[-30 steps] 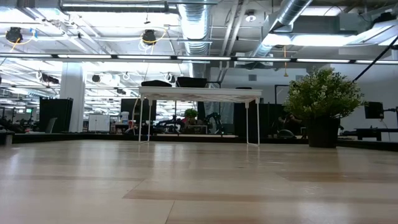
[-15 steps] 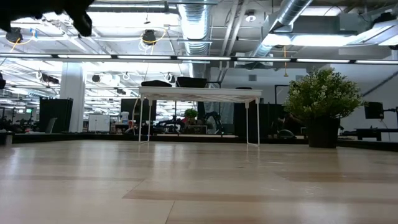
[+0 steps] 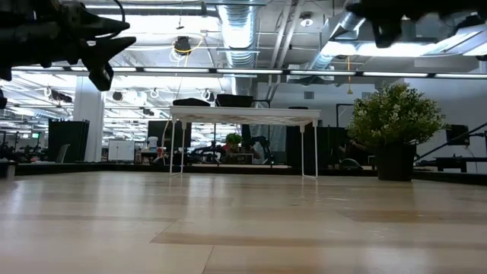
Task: Pick & Place Mini shaped plates
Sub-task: Return to Home Position
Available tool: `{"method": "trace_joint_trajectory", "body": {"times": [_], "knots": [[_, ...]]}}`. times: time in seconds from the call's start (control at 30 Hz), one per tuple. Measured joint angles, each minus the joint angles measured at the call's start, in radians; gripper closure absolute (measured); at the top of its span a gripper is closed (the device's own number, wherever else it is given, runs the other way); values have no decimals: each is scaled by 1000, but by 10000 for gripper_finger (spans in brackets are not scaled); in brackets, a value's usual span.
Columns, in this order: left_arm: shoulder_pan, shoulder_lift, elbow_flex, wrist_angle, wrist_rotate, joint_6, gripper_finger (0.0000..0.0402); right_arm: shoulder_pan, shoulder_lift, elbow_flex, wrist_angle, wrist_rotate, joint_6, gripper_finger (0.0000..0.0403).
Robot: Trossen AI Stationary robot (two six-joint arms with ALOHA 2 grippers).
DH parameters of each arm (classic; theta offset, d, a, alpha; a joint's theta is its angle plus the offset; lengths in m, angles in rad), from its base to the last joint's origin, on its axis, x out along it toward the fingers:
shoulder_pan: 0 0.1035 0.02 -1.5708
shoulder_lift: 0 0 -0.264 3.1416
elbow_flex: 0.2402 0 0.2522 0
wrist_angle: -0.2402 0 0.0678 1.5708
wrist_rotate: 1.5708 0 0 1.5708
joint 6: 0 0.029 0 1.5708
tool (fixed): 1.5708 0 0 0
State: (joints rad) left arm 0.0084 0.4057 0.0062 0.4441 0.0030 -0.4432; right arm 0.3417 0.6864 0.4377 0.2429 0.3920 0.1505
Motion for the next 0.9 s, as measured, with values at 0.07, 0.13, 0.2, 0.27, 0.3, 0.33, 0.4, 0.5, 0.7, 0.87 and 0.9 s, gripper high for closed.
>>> {"method": "trace_joint_trajectory", "body": {"times": [0.07, 0.13, 0.2, 0.27, 0.3, 0.33, 0.4, 0.5, 0.7, 0.87, 0.9], "knots": [[-6, 3, 0, -1, 0, -6, 294, 7, -21, -77, 72, -1, 5, 294], [-12, 3, 0, 4, 0, -2, 294, 13, -44, -154, 173, -1, 5, 294], [-12, 3, 0, 6, 1, 1, 294, 19, -72, -232, 262, -1, 6, 294], [-12, 3, 0, 7, 0, 0, 294, 26, -99, -306, 361, -1, 7, 294], [-12, 3, 0, 7, 0, -1, 294, 27, -111, -342, 416, -1, 8, 294], [-12, 3, 0, 8, 0, -7, 294, 27, -122, -377, 462, -2, 13, 294], [-12, 3, 0, 10, 0, -10, 294, 26, -140, -431, 510, 4, 39, 294], [-12, 6, 0, 11, 1, -11, 294, 19, -165, -428, 421, 13, 98, 294], [-13, 9, 0, 11, 1, -11, 294, 2, -170, -428, 327, 13, 238, 294], [-13, 9, 0, 14, 1, -11, 294, 2, -170, -428, 316, 1, 301, 294], [-13, 9, 0, 14, 1, -11, 294, 5, -170, -428, 318, -2, 306, 294]]}}
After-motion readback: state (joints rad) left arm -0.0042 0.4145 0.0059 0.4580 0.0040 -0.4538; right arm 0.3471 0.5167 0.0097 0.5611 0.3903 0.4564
